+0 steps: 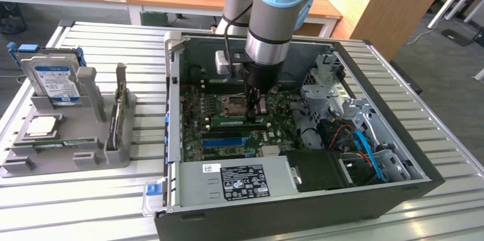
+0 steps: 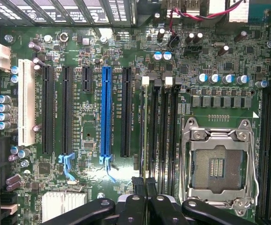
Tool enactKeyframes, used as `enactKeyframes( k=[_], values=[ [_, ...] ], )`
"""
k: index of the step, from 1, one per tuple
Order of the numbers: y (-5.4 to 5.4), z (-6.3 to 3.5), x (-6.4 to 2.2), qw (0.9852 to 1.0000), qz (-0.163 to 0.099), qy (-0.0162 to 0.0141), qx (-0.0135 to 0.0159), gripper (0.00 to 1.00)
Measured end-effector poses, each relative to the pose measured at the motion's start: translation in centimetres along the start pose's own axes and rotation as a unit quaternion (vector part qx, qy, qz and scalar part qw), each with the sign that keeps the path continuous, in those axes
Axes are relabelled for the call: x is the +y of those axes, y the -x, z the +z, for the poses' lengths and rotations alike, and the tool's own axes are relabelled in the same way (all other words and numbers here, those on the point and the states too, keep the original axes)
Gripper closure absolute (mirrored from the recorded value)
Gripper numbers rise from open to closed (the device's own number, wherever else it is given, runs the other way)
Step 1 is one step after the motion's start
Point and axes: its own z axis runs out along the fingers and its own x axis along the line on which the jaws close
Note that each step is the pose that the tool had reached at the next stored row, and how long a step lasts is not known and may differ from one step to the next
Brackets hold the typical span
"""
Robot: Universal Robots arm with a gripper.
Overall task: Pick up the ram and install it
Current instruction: 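Insert the ram into the slot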
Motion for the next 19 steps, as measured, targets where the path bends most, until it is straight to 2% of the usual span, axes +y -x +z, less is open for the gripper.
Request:
enactKeyframes(
  k=[19],
  values=[
    [0.01,0.35,0.01,1.0,0.0,0.0,0.0,0.88]
  ],
)
